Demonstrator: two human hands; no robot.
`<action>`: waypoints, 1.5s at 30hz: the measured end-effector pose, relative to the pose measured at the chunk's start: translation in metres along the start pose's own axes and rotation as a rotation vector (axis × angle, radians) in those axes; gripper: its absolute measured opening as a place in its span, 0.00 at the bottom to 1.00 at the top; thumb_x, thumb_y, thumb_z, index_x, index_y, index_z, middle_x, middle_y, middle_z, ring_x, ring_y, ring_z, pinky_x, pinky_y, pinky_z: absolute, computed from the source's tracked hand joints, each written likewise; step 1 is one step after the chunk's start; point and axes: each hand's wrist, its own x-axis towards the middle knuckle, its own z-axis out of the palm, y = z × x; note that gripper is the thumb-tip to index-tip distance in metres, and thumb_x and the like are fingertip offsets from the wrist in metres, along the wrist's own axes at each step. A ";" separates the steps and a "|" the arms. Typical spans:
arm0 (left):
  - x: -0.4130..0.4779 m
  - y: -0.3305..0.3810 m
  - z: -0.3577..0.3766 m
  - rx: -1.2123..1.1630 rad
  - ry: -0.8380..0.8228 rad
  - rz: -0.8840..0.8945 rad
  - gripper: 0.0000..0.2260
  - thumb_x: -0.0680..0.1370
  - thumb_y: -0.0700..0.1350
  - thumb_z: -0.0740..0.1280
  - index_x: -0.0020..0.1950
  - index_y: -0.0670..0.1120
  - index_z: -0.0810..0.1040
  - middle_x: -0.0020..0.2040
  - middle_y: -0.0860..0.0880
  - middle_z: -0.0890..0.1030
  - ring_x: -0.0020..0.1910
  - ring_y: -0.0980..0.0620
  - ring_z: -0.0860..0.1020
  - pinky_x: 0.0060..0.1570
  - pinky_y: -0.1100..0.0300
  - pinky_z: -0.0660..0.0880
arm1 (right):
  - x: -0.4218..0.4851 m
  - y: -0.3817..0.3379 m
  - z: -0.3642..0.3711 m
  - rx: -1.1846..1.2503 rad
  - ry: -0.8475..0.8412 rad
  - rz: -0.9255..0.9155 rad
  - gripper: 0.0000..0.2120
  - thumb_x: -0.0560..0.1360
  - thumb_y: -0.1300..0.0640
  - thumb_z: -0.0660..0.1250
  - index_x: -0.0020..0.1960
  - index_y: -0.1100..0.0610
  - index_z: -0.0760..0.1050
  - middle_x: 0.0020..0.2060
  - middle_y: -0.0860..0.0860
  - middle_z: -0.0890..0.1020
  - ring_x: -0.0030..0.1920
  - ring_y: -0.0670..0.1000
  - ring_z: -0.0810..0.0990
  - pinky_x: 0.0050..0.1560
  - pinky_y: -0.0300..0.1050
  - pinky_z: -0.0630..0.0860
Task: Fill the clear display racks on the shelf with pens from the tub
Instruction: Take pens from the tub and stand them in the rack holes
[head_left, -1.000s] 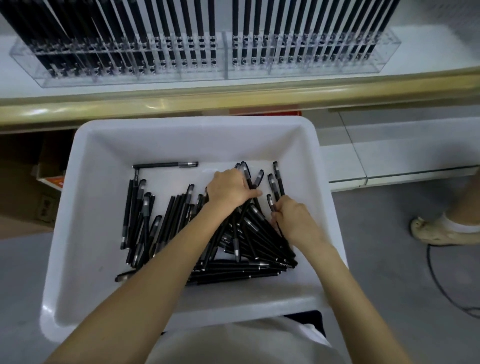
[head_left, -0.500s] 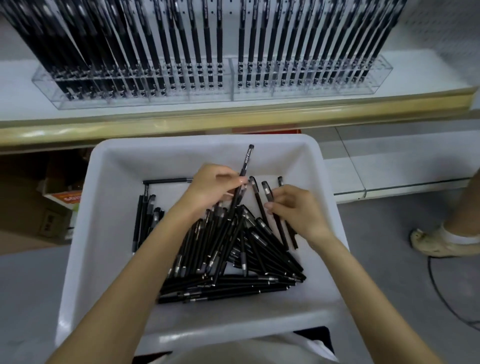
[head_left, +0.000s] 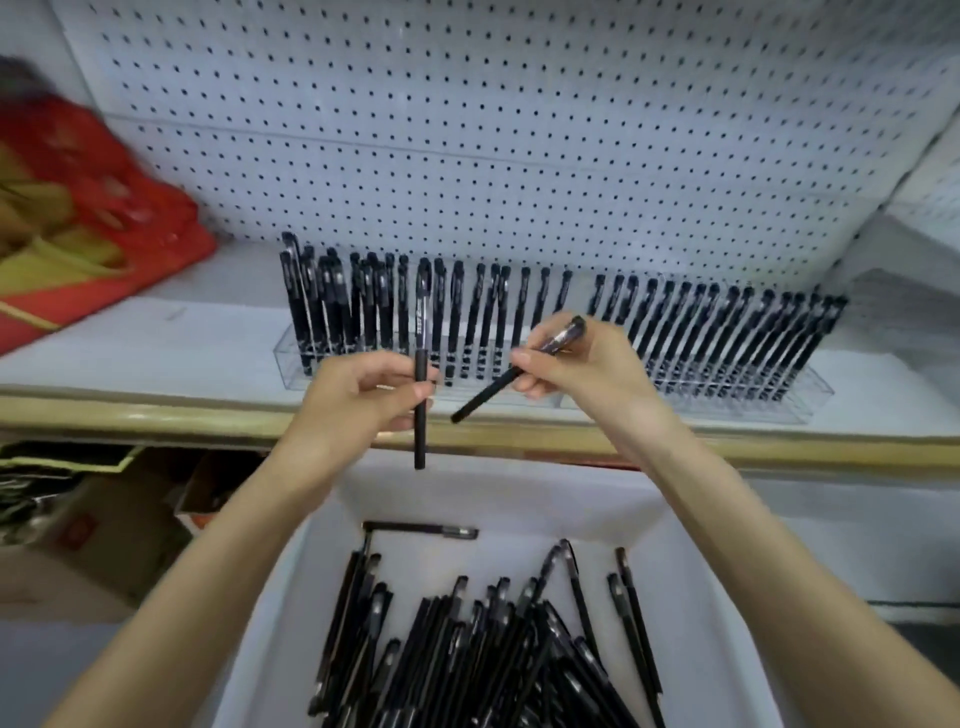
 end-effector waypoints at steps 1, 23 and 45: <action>0.003 0.002 -0.003 -0.001 0.010 0.000 0.05 0.76 0.38 0.69 0.48 0.45 0.83 0.46 0.48 0.84 0.47 0.52 0.82 0.46 0.60 0.79 | 0.008 -0.007 0.002 0.016 -0.013 -0.006 0.04 0.73 0.67 0.69 0.47 0.64 0.75 0.39 0.56 0.81 0.34 0.48 0.83 0.37 0.35 0.78; 0.022 -0.001 -0.015 -0.044 0.057 -0.026 0.06 0.75 0.37 0.70 0.44 0.48 0.84 0.39 0.54 0.84 0.43 0.56 0.82 0.43 0.61 0.79 | 0.073 0.011 0.021 -0.674 0.392 -0.582 0.23 0.72 0.49 0.71 0.64 0.52 0.70 0.39 0.44 0.81 0.38 0.43 0.77 0.42 0.41 0.75; 0.015 -0.002 -0.023 -0.118 0.058 -0.065 0.07 0.75 0.36 0.70 0.47 0.47 0.84 0.45 0.48 0.85 0.44 0.55 0.83 0.43 0.62 0.80 | 0.101 0.049 0.018 -1.090 0.383 -0.828 0.25 0.67 0.50 0.76 0.61 0.58 0.77 0.45 0.55 0.76 0.47 0.50 0.67 0.43 0.51 0.75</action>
